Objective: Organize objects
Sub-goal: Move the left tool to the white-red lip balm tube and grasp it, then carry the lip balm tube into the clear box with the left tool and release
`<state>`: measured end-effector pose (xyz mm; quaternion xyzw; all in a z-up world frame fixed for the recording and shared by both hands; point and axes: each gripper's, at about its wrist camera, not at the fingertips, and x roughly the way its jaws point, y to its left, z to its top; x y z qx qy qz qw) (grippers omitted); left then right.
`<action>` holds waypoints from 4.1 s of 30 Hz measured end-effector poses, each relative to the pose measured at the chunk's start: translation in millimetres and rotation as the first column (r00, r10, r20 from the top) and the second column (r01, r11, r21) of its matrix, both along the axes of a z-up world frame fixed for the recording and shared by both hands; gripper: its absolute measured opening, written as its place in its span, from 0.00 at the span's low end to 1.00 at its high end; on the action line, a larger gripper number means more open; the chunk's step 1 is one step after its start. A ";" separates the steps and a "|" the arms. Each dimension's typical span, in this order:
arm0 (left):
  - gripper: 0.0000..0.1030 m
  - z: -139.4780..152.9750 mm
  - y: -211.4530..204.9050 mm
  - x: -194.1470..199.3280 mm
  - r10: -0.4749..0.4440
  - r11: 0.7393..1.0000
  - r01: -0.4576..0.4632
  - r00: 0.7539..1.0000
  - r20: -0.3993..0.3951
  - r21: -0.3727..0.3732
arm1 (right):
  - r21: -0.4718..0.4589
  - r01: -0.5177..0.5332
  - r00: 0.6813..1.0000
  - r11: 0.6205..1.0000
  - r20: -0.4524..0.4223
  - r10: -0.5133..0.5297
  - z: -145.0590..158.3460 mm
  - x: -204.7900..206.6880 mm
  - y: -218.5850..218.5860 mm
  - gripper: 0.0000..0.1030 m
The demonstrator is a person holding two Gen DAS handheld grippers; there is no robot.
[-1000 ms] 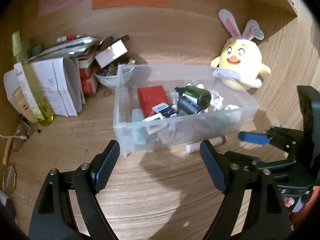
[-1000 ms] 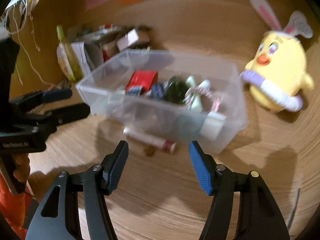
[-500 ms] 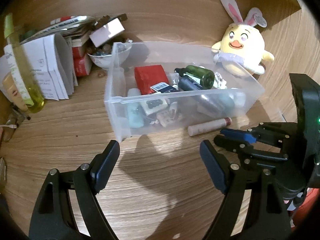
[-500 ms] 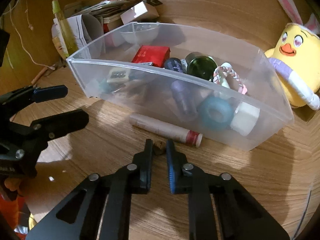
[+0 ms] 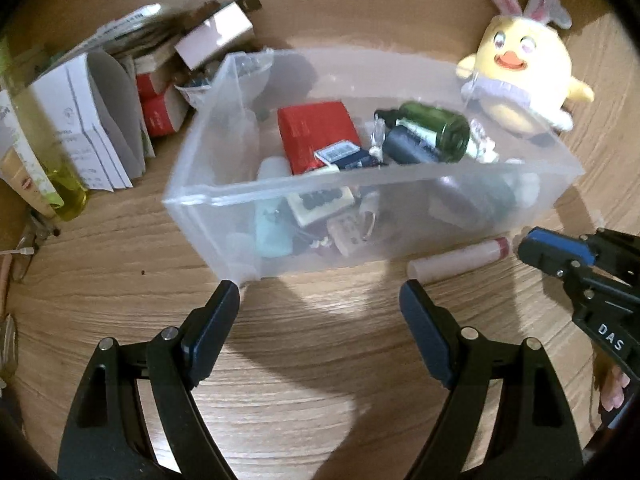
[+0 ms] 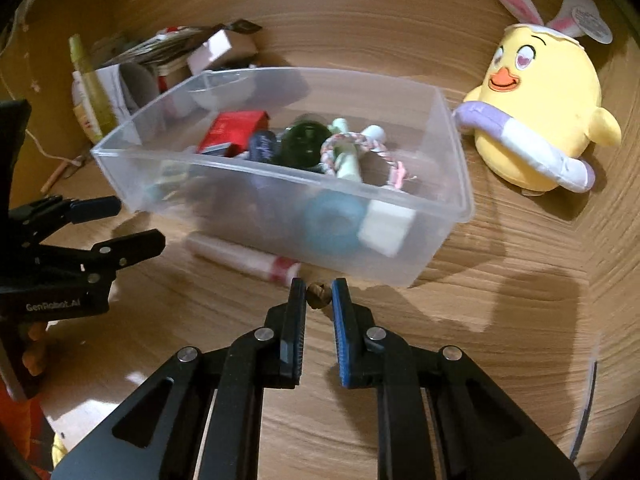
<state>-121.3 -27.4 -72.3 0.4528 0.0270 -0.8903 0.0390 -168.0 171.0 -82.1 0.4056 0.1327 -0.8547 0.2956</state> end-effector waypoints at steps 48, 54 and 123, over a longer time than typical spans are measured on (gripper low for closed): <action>0.46 11.9 110.0 -24.2 -0.440 0.898 0.439 0.896 0.056 0.036 | -0.198 0.054 0.998 0.979 0.051 -0.045 28.3 9.3 73.4 0.12; 0.14 3.7 118.4 -12.8 -0.461 0.887 0.461 0.887 0.041 0.002 | -0.200 0.039 0.999 0.979 0.025 -0.035 36.5 13.7 71.8 0.12; 0.14 58.4 -14.3 -70.0 -0.054 0.988 0.078 0.983 -0.175 0.130 | -0.125 -0.020 0.999 0.992 -0.030 0.017 49.8 -61.8 -18.8 0.12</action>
